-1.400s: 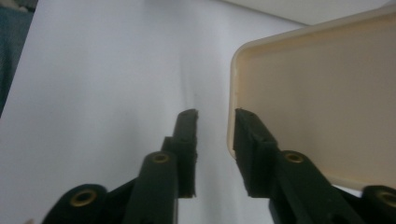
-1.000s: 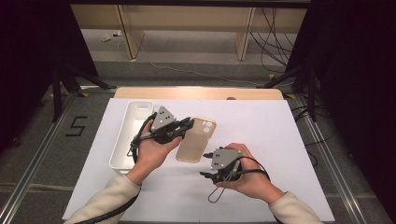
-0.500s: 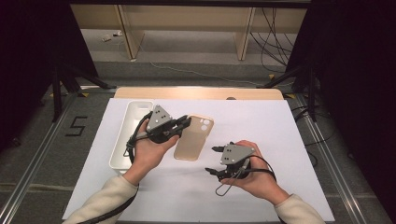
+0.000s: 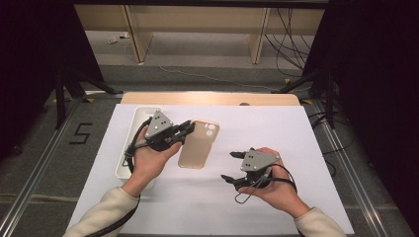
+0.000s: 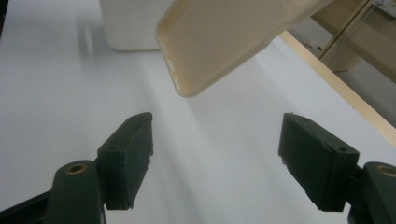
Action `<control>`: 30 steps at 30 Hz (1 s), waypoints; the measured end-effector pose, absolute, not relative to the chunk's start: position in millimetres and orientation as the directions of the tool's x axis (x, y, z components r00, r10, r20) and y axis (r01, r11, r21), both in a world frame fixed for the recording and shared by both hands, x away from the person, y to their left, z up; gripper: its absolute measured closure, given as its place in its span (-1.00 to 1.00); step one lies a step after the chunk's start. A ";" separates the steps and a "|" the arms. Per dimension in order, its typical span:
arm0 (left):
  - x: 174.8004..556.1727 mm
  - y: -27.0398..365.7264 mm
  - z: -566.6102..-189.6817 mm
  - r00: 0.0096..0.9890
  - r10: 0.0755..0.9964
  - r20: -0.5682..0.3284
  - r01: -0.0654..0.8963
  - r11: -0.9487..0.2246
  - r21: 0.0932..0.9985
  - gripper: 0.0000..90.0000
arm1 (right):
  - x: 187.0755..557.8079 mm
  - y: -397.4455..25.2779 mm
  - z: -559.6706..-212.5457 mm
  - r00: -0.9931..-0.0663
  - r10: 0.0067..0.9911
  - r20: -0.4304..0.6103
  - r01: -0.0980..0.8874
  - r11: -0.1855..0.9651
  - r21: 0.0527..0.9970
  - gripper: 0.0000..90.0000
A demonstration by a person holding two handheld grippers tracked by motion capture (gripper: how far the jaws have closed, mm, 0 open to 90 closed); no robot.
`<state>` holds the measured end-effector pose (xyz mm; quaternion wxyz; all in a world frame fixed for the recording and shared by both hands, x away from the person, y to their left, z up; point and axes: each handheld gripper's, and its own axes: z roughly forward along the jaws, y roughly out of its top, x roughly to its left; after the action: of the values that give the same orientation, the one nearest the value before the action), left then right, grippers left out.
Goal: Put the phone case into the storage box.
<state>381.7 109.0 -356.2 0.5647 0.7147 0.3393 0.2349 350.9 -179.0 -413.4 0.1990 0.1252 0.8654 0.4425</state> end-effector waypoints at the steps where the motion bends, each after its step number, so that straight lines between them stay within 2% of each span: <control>1: 381.6 110.0 -355.8 0.658 0.752 -0.044 0.217 -0.133 0.967 0.83 | 350.7 -179.5 -413.5 -0.889 0.394 -0.232 0.042 0.575 0.817 -0.39; 30: 375.5 128.2 -350.1 0.636 0.771 -0.045 0.216 -0.122 0.969 0.83 | 349.1 -195.4 -414.8 -0.873 0.450 -0.189 0.080 0.514 0.854 -0.45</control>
<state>375.5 128.2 -350.1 0.5633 0.7074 0.3487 0.2462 349.1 -195.4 -414.8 0.1981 0.1566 0.8472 0.4674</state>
